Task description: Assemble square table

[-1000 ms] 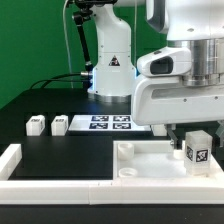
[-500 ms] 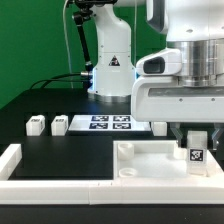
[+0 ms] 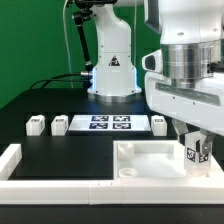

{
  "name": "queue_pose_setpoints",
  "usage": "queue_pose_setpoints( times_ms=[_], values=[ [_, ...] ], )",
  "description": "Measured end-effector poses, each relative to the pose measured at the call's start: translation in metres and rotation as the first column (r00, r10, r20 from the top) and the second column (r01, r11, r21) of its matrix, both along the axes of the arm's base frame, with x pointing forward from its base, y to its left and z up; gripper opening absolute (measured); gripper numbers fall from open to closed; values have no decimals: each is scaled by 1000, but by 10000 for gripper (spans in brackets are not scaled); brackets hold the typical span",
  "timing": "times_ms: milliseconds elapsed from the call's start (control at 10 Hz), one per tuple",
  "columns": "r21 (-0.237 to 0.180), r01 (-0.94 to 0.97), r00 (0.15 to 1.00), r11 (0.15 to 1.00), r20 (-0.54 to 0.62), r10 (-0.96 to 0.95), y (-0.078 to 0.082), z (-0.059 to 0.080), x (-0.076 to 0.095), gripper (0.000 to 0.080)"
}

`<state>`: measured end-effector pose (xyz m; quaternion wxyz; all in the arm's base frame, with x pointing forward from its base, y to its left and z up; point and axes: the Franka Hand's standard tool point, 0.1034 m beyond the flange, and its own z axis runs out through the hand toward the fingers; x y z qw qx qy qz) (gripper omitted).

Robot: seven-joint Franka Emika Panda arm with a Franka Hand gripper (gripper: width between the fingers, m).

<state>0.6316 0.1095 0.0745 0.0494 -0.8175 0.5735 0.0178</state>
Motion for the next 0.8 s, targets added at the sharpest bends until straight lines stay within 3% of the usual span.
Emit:
queue_pose_setpoints(
  times_ms=[300, 400, 500, 600, 800],
  values=[
    [5, 162, 987, 987, -15, -162, 0, 0, -1, 292],
    [4, 144, 989, 990, -14, -144, 1, 0, -1, 464],
    [0, 112, 994, 994, -13, -112, 2, -1, -2, 464],
    [-21, -30, 1000, 999, -6, 30, 9, -1, -4, 605],
    [-49, -417, 908, 908, 24, 418, 12, 1, -2, 637]
  ],
)
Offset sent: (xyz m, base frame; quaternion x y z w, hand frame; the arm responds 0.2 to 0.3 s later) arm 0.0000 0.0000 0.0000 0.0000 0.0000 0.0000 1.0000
